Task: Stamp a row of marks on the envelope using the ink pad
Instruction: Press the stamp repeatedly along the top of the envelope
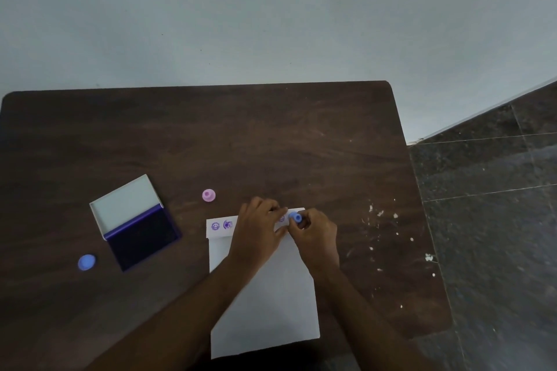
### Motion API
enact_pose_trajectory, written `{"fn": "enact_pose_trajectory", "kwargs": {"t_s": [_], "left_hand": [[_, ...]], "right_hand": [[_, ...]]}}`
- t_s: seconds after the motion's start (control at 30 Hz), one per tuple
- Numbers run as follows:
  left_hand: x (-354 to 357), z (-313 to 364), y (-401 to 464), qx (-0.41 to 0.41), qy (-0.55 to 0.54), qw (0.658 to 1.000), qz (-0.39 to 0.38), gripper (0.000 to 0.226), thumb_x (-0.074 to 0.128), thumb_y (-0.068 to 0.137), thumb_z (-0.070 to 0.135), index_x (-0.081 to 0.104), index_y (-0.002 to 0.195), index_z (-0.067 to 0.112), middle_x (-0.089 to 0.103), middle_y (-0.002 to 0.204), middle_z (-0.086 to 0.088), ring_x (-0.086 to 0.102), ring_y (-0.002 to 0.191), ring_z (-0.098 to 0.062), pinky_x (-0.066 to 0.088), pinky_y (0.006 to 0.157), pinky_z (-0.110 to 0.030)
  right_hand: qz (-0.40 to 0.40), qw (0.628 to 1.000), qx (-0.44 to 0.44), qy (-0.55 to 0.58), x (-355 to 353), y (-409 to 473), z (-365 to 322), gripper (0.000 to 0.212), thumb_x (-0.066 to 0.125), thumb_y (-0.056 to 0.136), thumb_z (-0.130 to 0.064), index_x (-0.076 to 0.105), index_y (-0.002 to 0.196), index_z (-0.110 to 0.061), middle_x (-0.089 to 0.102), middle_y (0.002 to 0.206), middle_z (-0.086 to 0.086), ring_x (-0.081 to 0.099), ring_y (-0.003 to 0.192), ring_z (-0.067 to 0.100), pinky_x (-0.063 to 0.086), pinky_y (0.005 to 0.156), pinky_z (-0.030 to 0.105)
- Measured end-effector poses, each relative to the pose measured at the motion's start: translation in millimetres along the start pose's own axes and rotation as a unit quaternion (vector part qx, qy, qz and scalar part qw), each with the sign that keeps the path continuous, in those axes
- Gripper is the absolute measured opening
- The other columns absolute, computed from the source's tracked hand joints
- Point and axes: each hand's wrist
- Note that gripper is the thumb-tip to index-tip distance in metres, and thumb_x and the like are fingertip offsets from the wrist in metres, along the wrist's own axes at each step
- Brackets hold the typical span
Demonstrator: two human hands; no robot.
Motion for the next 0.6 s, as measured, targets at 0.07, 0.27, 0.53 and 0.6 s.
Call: {"fn": "enact_pose_trajectory", "kwargs": {"t_s": [0.07,0.27,0.53,0.6], "left_hand": [[-0.5,0.3,-2.0,0.002,0.001,1.000,0.003,0.039,0.085,0.065,0.037,0.076,0.097,0.017,0.076,0.097,-0.003,0.066,0.082,-0.022,0.050,0.076,-0.030],[-1.7,1.1,-2.9,0.004,0.011,1.000,0.002,0.039,0.084,0.066,0.037,0.076,0.099,0.018,0.075,0.099,-0.004,0.066,0.084,-0.023,0.052,0.077,-0.034],[-0.7,0.9,-2.7,-0.002,0.021,1.000,0.005,0.040,0.084,0.066,0.039,0.076,0.099,0.018,0.076,0.100,-0.002,0.066,0.086,-0.022,0.048,0.080,-0.030],[0.0,0.7,-2.5,-0.007,0.019,1.000,0.003,0.040,0.082,0.067,0.040,0.075,0.100,0.019,0.075,0.102,-0.001,0.066,0.087,-0.022,0.047,0.081,-0.029]], "right_hand": [[-0.006,1.000,0.005,-0.003,0.8,-0.7,-0.8,0.021,0.069,0.083,-0.026,0.068,0.096,-0.009,0.071,0.091,0.006,0.056,0.071,0.006,0.036,0.059,0.000],[-0.012,1.000,0.010,0.002,0.8,0.0,-4.5,0.021,0.065,0.087,-0.026,0.068,0.098,-0.008,0.071,0.095,0.010,0.056,0.077,0.009,0.041,0.069,0.011],[-0.052,0.999,0.007,-0.006,-3.0,2.8,-10.5,0.022,0.059,0.090,-0.025,0.067,0.102,-0.007,0.070,0.102,0.012,0.058,0.084,0.014,0.043,0.078,0.020],[-0.063,0.998,0.013,-0.013,-3.4,3.8,-11.3,0.024,0.059,0.091,-0.025,0.067,0.104,-0.007,0.070,0.104,0.012,0.061,0.090,0.019,0.044,0.080,0.024]]}}
Point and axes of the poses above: each hand's wrist, its own y-axis towards the middle knuckle, its own x-axis out of the palm, z = x × y
